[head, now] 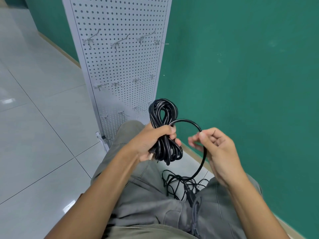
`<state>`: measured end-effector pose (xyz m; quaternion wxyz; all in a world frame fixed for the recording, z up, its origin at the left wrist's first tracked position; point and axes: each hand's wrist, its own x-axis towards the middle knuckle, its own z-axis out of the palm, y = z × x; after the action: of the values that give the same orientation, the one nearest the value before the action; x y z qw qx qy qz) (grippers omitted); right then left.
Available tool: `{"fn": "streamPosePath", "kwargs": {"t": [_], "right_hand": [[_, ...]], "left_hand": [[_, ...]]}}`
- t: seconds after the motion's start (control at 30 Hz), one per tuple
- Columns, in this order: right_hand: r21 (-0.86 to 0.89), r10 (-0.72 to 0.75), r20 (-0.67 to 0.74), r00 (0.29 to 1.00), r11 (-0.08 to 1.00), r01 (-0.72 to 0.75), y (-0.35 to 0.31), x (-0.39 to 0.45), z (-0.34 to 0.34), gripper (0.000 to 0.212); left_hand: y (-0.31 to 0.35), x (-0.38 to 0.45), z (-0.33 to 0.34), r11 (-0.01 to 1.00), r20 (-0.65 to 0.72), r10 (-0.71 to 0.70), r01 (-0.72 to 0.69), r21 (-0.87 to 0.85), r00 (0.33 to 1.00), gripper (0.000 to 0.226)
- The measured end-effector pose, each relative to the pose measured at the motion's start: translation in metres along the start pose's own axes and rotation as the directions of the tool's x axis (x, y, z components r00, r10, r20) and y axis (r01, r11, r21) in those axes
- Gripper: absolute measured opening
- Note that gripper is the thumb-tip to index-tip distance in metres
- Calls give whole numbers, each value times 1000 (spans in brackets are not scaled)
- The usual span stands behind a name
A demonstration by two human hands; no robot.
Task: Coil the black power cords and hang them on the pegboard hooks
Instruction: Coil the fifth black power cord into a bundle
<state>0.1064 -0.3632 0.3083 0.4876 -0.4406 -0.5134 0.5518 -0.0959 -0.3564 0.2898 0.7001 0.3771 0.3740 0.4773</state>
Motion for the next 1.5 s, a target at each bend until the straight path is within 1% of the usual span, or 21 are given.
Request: {"fn": "streamPosePath", "kwargs": {"t": [0.07, 0.13, 0.23, 0.33, 0.53, 0.63, 0.7, 0.73, 0.83, 0.87, 0.93, 1.0, 1.07, 1.13, 1.2, 1.27, 1.33, 1.37, 1.43, 1.47, 1.5], "right_hand": [[97, 7, -3, 1000, 995, -6, -13, 0, 13, 17], [116, 22, 1, 1000, 993, -22, -25, 0, 26, 16], [93, 37, -5, 999, 995, -37, -34, 3, 40, 15], [75, 16, 38, 999, 997, -18, -34, 9, 49, 18], [43, 13, 87, 996, 999, -17, -34, 19, 59, 25], [18, 26, 61, 998, 999, -27, -31, 27, 60, 20], [-30, 20, 30, 999, 999, -19, -29, 31, 62, 24], [-54, 3, 15, 1000, 999, -2, -28, 32, 62, 24], [-65, 3, 24, 1000, 998, -1, -30, 36, 61, 5], [-57, 25, 53, 998, 998, -22, -32, 37, 60, 4], [-57, 55, 107, 993, 997, -49, -34, 36, 56, 15], [-84, 61, 125, 990, 995, -51, -29, 35, 50, 36], [-78, 109, 141, 984, 992, -98, -18, 33, 43, 59], [-19, 192, 209, 959, 981, -192, -2, 27, 39, 71], [-41, 257, 314, 914, 965, -257, 15, 20, 37, 74], [-148, 287, 395, 872, 957, -248, 32, 12, 37, 73], [-250, 300, 432, 851, 946, -207, 41, 6, 38, 69], [-283, 283, 442, 851, 944, -167, 44, 5, 39, 60], [-321, 227, 432, 873, 943, -87, 48, 3, 40, 27], [-326, 202, 416, 887, 943, -62, 50, 3, 39, 18], [-320, 182, 401, 898, 946, -49, 51, 3, 38, 16]], "left_hand": [[-3, 1, 3, 997, -6, -12, 13, 82, 1000, 23], [-7, 1, 7, 992, -15, -21, 23, 128, 1000, 18], [-10, 2, 12, 987, -27, -17, 21, 157, 999, 13], [-8, 2, 15, 979, -12, 11, -9, 206, 1000, 14], [-1, -4, 7, 966, 89, -70, 45, 253, 994, 15], [-2, -6, 7, 973, 120, -87, 58, 223, 989, 22], [-3, -6, 9, 983, 146, -83, 57, 173, 986, 27], [-5, -5, 10, 988, 170, -71, 46, 150, 983, 25], [-11, -2, 13, 993, 187, -23, 0, 122, 982, 10], [-12, -2, 14, 992, 171, -10, -11, 122, 985, 7], [-13, -1, 17, 992, 116, 9, -24, 121, 993, 8], [-12, 0, 18, 991, 36, 42, -47, 129, 998, 9], [-9, 2, 15, 988, -57, 105, -98, 121, 993, 8], [-6, 4, 9, 986, -174, 153, -140, 87, 973, 14], [-1, 3, 4, 989, -260, 137, -145, -12, 956, 14], [5, 1, 1, 979, -292, 104, -150, -141, 951, 12], [10, -1, -2, 974, -338, 84, -150, -172, 937, 15], [12, -1, -4, 972, -361, 81, -153, -177, 929, 18], [14, -1, -10, 966, -406, 68, -162, -201, 911, 20], [15, 0, -14, 962, -422, 64, -168, -213, 904, 20], [16, 0, -17, 960, -436, 61, -172, -221, 898, 20]]}}
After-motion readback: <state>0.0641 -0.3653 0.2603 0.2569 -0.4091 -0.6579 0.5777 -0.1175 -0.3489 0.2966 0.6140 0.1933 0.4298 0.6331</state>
